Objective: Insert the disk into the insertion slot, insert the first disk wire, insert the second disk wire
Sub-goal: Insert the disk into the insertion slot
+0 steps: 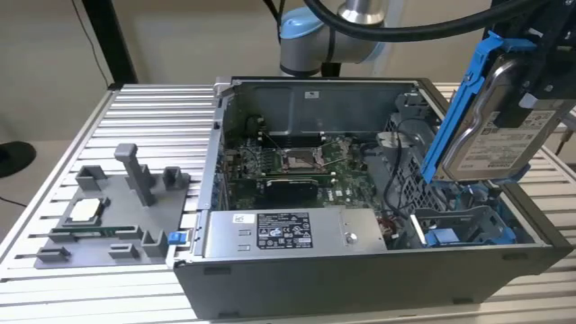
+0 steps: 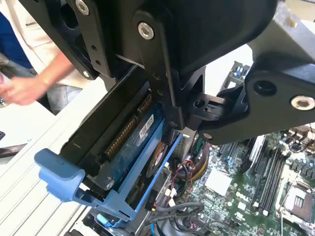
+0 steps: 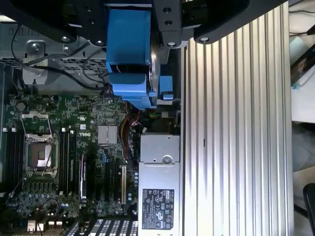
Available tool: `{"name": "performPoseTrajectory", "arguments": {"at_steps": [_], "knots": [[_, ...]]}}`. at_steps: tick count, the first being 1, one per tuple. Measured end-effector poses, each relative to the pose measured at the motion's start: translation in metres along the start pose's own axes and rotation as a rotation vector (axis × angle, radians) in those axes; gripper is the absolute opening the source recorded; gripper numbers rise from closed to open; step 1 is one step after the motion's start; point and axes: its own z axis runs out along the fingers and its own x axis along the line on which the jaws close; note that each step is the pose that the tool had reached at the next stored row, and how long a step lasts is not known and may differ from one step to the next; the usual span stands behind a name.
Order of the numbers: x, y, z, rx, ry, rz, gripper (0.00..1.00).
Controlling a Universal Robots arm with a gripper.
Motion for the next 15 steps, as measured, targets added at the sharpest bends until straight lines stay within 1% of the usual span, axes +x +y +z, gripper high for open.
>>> {"name": "performPoseTrajectory", "arguments": {"at_steps": [3, 4, 5, 9, 12, 13, 15], "knots": [[0.0003, 0.0000, -0.0001, 0.0000, 0.0001, 0.000, 0.00], [0.0018, 0.0000, -0.0002, -0.0008, 0.0004, 0.000, 0.00], [0.0043, -0.0001, 0.0002, -0.0021, 0.0002, 0.000, 0.00], [0.0188, -0.0006, 0.0007, -0.0037, 0.0001, 0.000, 0.00], [0.0290, -0.0022, 0.0031, -0.0051, -0.0005, 0.000, 0.00], [0.0313, -0.0028, 0.0045, -0.0053, -0.0007, 0.000, 0.00], [0.0329, -0.0040, 0.0068, -0.0054, -0.0009, 0.000, 0.00]]}}
